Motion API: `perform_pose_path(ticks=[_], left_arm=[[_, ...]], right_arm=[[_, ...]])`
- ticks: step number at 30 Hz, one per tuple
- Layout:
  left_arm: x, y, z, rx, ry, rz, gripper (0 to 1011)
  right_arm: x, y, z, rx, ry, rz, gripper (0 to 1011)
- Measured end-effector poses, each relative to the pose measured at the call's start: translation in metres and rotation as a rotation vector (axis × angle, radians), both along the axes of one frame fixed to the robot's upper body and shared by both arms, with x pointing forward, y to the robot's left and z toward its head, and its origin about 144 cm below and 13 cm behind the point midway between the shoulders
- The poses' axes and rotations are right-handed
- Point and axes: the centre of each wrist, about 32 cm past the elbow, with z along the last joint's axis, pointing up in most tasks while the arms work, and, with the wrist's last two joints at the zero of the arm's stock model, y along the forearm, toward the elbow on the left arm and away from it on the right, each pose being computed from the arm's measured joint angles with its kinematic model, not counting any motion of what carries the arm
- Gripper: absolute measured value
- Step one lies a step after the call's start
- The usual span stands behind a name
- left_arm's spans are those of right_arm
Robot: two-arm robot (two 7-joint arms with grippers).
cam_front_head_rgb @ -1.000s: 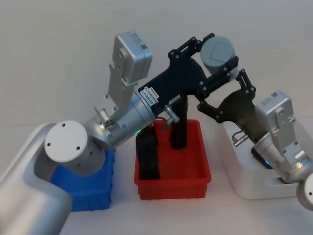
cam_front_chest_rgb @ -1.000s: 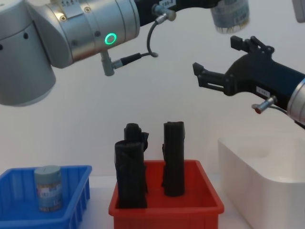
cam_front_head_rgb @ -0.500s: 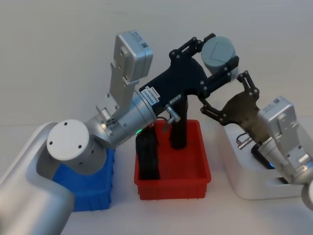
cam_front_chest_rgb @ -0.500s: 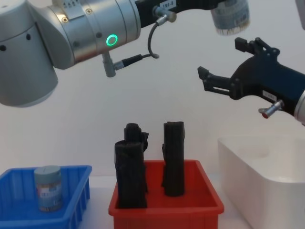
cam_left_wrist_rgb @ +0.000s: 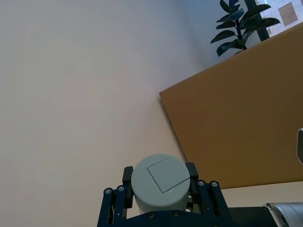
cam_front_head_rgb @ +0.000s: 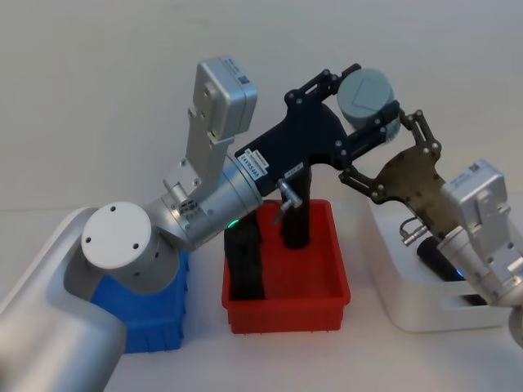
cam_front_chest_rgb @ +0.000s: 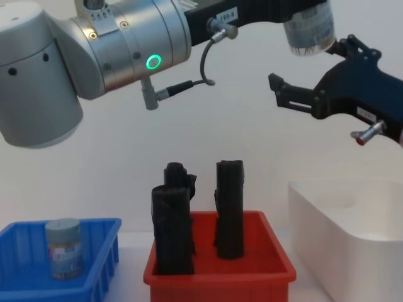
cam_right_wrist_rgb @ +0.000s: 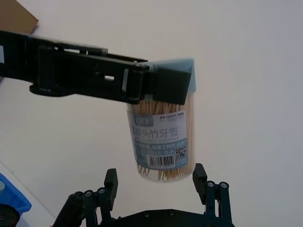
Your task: Pick the cotton swabs from the blue box and place them into the white box.
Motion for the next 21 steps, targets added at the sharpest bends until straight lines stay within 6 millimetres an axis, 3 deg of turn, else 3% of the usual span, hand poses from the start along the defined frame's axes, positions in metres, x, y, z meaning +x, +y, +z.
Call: perform_pose_path(ticks=[21], left_arm=[[0.002, 0.000, -0.002, 0.031, 0.008, 0.013, 669]], right_arm=[[-0.014, -0.003, 0.011, 0.006, -0.013, -0.016, 1001]])
